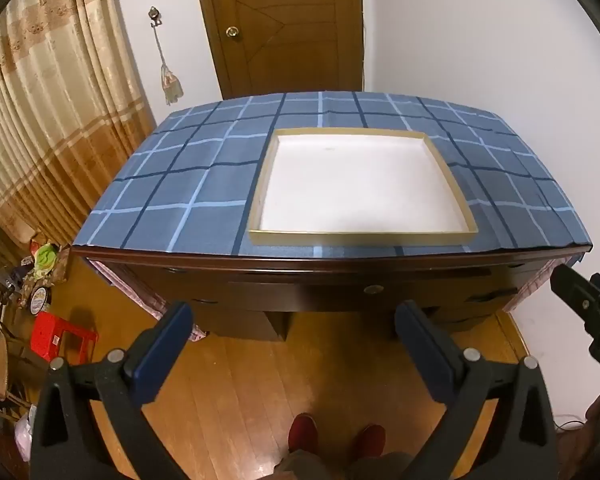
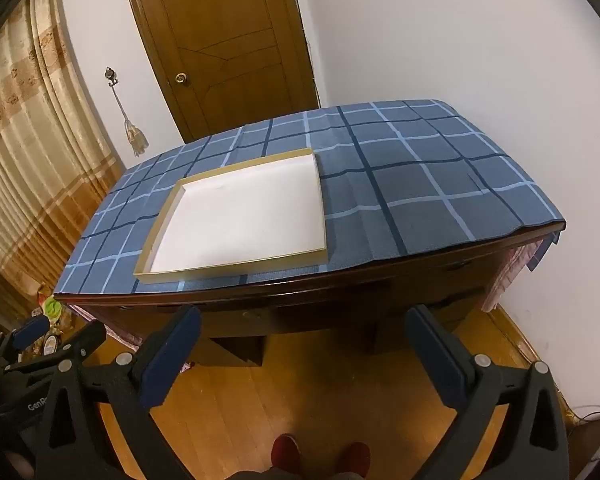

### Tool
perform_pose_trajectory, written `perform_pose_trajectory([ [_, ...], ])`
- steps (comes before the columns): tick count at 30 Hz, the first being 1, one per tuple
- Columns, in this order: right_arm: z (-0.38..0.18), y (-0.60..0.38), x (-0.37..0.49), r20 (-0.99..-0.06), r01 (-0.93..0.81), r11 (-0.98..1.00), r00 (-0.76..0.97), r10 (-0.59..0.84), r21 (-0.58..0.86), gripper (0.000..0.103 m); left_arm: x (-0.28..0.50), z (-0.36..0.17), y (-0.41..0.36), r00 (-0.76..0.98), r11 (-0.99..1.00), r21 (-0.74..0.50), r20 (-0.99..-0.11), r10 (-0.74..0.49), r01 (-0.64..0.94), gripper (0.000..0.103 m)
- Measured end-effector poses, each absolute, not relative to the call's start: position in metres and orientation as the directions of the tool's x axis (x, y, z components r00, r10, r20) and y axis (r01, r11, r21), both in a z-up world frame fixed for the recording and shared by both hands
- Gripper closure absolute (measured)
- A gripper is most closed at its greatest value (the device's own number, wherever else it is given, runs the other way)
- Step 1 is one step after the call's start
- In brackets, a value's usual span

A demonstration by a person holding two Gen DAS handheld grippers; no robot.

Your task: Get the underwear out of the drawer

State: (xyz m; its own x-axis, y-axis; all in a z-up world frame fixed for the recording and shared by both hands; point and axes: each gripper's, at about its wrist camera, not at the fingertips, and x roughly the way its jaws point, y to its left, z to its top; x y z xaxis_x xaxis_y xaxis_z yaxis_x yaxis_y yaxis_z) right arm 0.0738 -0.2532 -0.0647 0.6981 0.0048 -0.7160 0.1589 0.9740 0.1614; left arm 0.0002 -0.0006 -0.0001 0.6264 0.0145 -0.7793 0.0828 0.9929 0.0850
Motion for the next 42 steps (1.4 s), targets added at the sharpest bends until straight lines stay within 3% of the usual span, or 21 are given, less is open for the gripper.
perform_pose_trajectory([
  [11, -0.066, -0.254, 0.074, -0.718, 0.16, 0.972, 0.696, 0.012, 0.171, 0.0, 0.004, -0.007, 0.004, 0.598, 0.997, 0.01, -0.801, -0.036, 0.074, 0.001],
  [42, -0.064, -0.246, 0.082, -0.716, 0.152, 0.974, 0.697, 0.013, 0.166, 0.0, 0.007, -0.001, 0.003, 0.615, 0.996, 0.047, -0.789, -0.013, 0.081, 0.001],
])
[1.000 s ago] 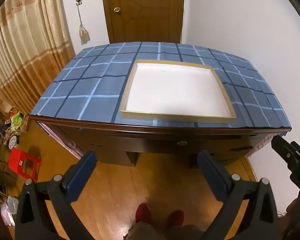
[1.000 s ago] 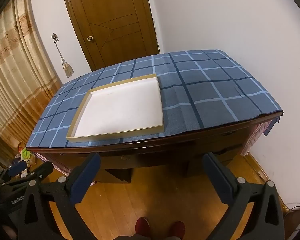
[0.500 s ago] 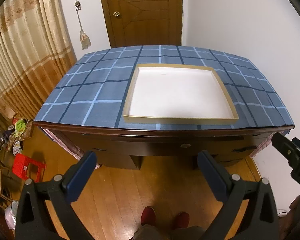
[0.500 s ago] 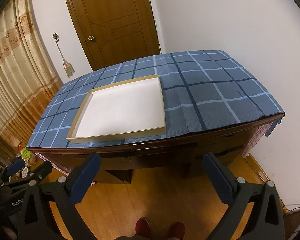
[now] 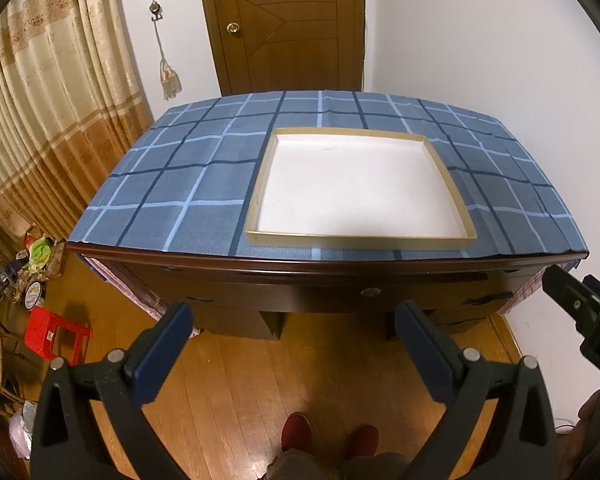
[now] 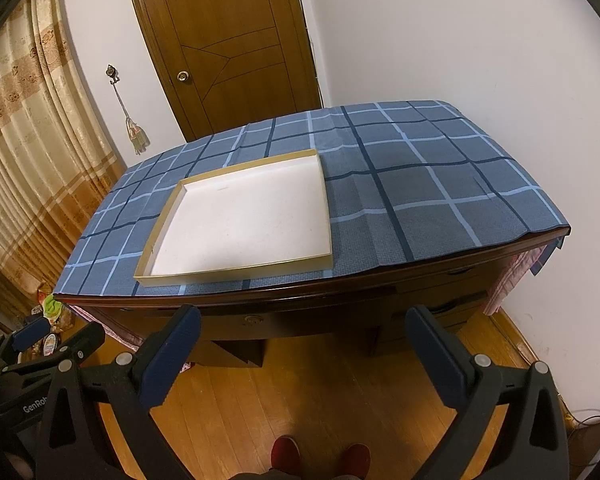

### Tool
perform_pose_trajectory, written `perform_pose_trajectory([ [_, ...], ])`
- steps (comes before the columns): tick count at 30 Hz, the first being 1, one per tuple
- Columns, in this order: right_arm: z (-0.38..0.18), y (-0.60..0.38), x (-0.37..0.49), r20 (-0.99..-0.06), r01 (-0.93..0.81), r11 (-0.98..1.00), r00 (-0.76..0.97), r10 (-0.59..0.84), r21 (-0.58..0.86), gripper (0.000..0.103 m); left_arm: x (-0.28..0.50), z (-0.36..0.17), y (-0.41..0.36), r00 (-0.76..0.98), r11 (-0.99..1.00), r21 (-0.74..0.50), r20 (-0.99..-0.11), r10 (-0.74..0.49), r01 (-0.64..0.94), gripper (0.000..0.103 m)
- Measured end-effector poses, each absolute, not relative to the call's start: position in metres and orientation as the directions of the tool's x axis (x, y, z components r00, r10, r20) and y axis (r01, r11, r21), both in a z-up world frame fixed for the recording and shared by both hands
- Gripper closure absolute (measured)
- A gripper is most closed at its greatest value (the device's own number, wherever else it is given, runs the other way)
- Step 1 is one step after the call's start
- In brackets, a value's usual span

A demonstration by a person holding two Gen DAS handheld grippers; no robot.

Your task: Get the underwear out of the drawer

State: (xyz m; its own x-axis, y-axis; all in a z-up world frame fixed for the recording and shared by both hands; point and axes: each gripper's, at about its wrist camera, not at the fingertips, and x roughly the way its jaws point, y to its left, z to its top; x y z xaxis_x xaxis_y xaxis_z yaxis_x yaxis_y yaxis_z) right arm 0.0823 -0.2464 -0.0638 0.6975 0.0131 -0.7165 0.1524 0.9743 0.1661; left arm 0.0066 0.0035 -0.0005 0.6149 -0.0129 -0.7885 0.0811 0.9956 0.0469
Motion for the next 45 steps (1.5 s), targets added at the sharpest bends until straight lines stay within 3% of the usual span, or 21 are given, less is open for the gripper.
perform_pose_trajectory([
  [45, -0.087, -0.265, 0.091, -0.747, 0.195, 0.963, 0.665, 0.011, 0.188, 0.0, 0.023, -0.017, 0.009, 0.607, 0.998, 0.035, -0.795, -0.008, 0.059, 0.001],
])
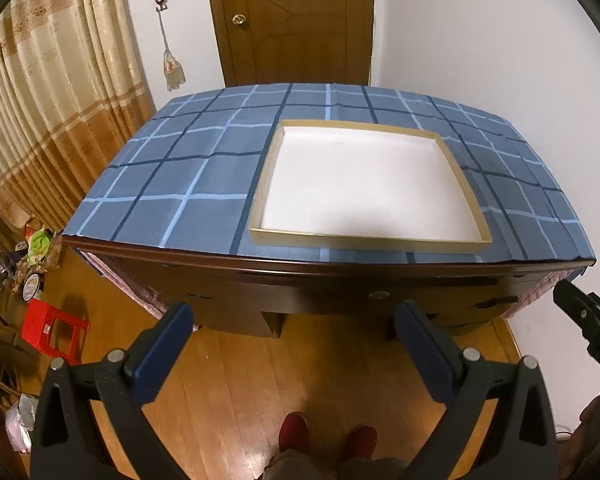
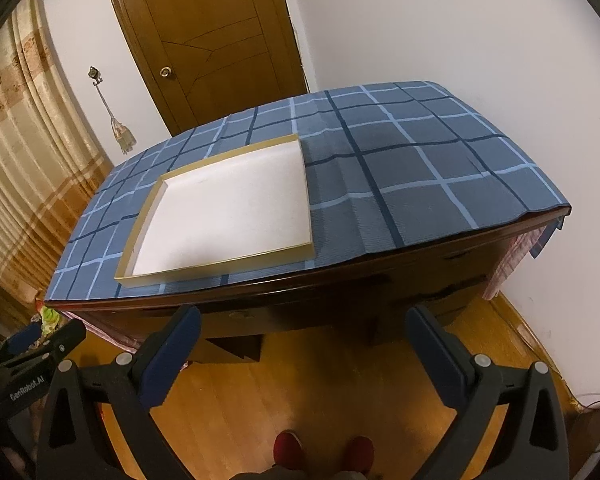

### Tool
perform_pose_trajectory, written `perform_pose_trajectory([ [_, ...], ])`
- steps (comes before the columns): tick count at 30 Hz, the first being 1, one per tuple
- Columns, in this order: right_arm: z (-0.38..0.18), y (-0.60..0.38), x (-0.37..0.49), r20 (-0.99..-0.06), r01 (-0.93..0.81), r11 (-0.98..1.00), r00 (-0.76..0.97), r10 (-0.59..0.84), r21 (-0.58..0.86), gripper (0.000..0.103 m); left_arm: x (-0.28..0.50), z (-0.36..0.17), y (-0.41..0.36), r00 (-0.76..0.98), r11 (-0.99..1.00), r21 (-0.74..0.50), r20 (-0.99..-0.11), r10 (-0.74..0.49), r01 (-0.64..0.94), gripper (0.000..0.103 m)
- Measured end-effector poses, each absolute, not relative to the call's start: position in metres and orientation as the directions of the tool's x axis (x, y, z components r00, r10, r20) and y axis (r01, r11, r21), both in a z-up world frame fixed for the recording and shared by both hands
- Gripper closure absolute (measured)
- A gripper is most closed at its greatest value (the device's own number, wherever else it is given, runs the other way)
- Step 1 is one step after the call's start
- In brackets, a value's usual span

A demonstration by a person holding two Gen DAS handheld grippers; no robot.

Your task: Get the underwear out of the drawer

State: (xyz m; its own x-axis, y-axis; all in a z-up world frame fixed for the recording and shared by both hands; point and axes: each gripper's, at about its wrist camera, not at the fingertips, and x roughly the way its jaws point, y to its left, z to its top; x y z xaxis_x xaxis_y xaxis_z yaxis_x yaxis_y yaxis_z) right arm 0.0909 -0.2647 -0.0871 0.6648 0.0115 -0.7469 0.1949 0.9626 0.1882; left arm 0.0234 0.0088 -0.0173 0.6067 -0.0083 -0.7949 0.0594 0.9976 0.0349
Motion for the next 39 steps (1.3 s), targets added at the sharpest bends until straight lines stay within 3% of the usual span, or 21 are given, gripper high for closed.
perform_pose_trajectory([
  [12, -0.149, -0.292, 0.09, -0.785, 0.229, 0.95, 0.619, 0.025, 0.211, 0.0, 0.019, -0.05, 0.001, 0.665, 0.995, 0.062, -0.747, -0.01, 0.084, 0.001],
  [18, -0.173, -0.308, 0.109, -0.75, 0.213, 0.954, 0.661, 0.019, 0.212, 0.0, 0.034, -0.082, 0.001, 0.628, 0.998, -0.023, -0.776, -0.054, 0.057, 0.005],
  [39, -0.27, -0.34, 0.2, -0.722, 0.044, 0.962, 0.671, 0.172, 0.27, 0.001, 0.07, -0.157, -0.009, 0.644, 0.999, 0.046, -0.763, 0.044, -0.014, 0.006],
])
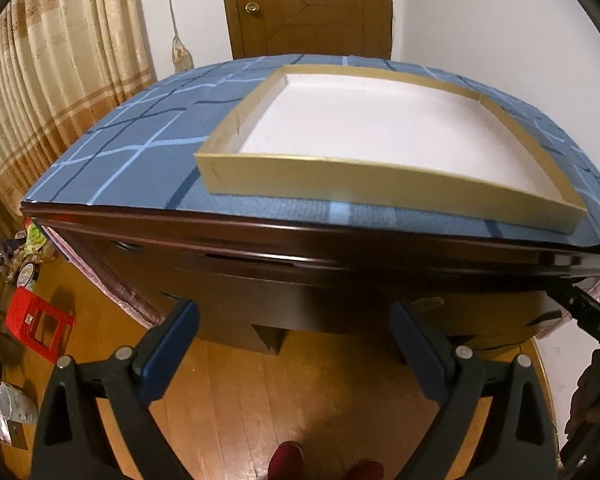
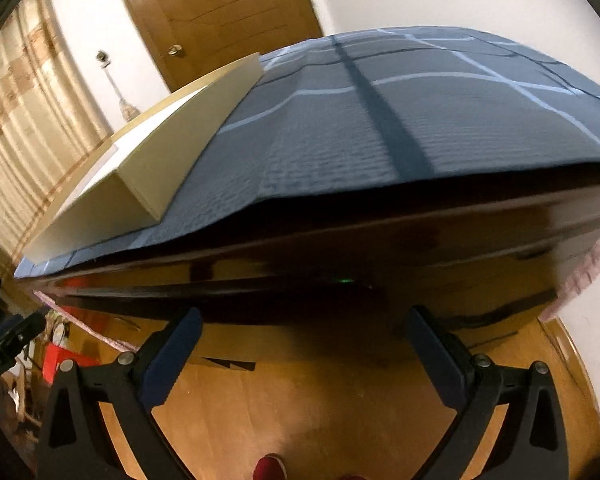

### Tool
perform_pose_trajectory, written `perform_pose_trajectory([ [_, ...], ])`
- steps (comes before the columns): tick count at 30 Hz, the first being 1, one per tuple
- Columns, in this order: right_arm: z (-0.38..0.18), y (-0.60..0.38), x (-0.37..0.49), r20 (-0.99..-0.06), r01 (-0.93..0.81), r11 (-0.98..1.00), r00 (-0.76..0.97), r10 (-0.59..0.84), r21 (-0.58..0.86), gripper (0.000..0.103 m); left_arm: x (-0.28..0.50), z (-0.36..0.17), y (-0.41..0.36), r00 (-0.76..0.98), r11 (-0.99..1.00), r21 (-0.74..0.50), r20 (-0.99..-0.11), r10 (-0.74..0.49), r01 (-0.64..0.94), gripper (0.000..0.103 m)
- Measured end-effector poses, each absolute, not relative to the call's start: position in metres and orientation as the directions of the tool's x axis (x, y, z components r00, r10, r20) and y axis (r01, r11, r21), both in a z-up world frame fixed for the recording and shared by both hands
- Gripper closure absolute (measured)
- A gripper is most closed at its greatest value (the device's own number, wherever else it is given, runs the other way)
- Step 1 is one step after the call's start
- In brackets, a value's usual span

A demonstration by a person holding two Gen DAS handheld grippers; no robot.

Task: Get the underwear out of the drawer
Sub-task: 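Hook the dresser's top drawer with the right tool and pull it open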

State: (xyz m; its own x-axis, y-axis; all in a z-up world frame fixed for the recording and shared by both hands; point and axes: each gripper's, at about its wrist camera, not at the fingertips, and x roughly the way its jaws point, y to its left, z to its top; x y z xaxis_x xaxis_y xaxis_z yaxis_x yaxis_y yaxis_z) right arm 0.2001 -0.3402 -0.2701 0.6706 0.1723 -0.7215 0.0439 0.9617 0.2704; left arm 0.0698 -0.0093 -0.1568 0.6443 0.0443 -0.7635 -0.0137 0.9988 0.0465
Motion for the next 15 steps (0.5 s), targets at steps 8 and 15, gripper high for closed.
perform_pose_trajectory([
  [8, -0.282, -0.346, 0.208, -0.718, 0.011, 0.961, 0.667, 0.199, 0.277, 0.01, 0.08, -0.163, -0.011, 0.661, 0.999, 0.054, -0.749, 0.043, -0.004, 0.006],
  [15, -0.281, -0.346, 0.214, -0.734, 0.013, 0.959, 0.647, 0.208, 0.283, 0.011, 0.09, -0.17, -0.015, 0.673, 0.998, 0.062, -0.738, 0.055, -0.014, 0.006],
])
